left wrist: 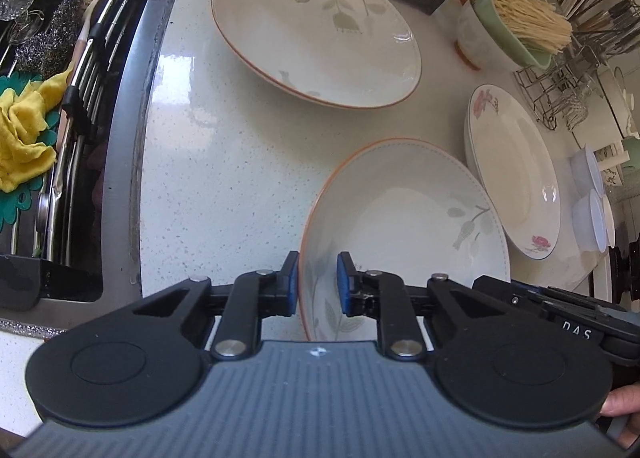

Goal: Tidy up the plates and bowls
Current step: 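Lift the leaf-pattern plate with both grippers and lower it onto the rose plate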

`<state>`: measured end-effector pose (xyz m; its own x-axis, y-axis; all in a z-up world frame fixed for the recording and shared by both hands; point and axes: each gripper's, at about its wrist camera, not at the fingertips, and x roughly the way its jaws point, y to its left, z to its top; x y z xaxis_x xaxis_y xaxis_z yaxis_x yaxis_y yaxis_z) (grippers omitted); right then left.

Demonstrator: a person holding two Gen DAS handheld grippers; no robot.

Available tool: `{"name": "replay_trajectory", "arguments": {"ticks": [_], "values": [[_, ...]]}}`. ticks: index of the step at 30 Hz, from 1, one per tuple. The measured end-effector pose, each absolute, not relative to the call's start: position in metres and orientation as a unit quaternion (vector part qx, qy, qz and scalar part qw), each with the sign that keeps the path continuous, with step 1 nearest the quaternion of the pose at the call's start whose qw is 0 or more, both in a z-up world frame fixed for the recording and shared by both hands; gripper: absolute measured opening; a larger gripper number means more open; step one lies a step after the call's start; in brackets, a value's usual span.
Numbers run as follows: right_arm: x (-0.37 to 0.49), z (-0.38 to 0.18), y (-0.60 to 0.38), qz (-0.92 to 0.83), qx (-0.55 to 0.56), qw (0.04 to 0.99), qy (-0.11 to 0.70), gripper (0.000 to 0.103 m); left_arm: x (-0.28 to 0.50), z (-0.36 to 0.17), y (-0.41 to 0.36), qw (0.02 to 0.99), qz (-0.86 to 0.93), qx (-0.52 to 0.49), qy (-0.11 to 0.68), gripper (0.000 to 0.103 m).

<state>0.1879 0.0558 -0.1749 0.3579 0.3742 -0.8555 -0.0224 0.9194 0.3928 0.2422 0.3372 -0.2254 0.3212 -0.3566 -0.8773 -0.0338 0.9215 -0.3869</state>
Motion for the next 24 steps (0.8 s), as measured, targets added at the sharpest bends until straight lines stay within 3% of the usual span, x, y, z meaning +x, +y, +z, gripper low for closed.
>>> {"name": "replay_trajectory", "arguments": {"ticks": [24], "values": [[0.211,-0.17,0.051,0.172,0.212,0.793,0.545,0.021,0.259,-0.195,0.36,0.802,-0.113,-0.195,0.553,0.019]]}}
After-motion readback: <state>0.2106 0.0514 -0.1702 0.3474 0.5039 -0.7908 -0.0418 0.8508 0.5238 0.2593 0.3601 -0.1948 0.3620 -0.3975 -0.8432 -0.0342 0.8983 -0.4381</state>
